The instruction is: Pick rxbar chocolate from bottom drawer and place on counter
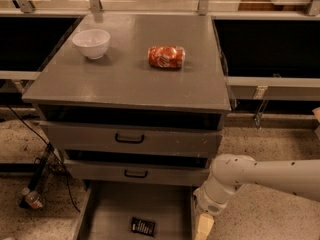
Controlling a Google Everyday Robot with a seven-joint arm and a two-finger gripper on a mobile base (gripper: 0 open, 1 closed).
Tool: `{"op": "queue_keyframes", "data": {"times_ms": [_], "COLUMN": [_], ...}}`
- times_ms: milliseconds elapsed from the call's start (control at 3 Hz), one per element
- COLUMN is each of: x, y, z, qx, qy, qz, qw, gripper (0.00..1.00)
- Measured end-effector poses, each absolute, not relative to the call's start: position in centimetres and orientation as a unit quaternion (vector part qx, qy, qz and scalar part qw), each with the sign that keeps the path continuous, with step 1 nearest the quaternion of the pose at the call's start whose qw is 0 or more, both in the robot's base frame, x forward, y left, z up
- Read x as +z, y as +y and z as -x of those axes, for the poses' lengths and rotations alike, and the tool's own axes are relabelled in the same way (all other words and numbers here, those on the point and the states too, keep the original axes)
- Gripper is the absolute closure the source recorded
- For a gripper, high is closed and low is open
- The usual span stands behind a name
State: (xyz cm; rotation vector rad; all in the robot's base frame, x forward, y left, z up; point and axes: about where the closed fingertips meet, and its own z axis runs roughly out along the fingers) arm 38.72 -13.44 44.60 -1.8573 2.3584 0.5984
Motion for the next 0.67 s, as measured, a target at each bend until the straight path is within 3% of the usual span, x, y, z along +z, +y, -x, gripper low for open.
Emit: {"op": "queue_keyframes", "data": {"times_ms": [333, 667], "x": [41.89, 41.87], "y": [-10.37, -10.36], "z": [-38.72, -38.70], "qx": [0.216, 0.216], "qy": [0.750, 0.749], "qz": [0.624, 0.624], "qw": [0.042, 0.041], "gripper": [0.00, 0.00]}}
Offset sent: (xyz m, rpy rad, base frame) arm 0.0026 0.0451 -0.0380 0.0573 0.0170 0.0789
